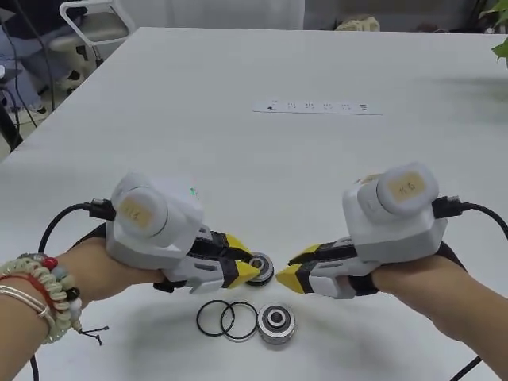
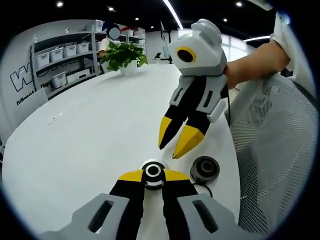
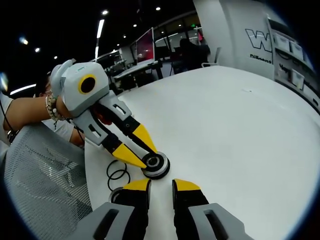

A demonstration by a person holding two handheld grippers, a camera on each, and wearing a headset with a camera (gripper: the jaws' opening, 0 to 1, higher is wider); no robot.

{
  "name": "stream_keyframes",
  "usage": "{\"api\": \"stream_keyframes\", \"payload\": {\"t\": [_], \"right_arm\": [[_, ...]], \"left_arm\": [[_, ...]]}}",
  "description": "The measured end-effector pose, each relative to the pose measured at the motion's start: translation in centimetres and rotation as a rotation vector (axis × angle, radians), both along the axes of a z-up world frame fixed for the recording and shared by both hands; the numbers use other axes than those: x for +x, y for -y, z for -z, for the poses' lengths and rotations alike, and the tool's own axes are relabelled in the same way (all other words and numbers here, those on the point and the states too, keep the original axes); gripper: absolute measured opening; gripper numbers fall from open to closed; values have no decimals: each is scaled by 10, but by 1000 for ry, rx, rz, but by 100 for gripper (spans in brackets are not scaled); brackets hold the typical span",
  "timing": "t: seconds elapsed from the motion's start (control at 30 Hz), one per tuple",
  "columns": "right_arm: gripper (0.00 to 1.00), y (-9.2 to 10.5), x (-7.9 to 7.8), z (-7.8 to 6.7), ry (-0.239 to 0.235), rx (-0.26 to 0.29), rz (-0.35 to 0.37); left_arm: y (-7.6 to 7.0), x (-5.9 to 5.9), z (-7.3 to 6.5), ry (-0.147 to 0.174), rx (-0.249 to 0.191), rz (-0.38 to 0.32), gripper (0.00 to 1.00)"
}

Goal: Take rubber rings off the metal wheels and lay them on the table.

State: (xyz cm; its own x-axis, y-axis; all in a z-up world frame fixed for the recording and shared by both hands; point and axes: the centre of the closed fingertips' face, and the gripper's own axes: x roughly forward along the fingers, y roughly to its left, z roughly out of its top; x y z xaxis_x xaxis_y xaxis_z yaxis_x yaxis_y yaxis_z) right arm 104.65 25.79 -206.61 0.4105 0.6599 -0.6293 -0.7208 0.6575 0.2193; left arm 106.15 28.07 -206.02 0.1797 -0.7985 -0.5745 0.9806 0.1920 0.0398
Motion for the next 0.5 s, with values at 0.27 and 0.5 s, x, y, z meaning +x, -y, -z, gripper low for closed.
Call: {"api": "stream_keyframes", "payload": {"t": [0.27,0.5], "right_arm": [[16,-4,-3,7,44,-43,-50],[19,-7,-3,12,94,-78,-98]], "left_arm": [[3,-2,0,-7,-7,1,8],[9,-7,0,-4,-12,26,8]]}}
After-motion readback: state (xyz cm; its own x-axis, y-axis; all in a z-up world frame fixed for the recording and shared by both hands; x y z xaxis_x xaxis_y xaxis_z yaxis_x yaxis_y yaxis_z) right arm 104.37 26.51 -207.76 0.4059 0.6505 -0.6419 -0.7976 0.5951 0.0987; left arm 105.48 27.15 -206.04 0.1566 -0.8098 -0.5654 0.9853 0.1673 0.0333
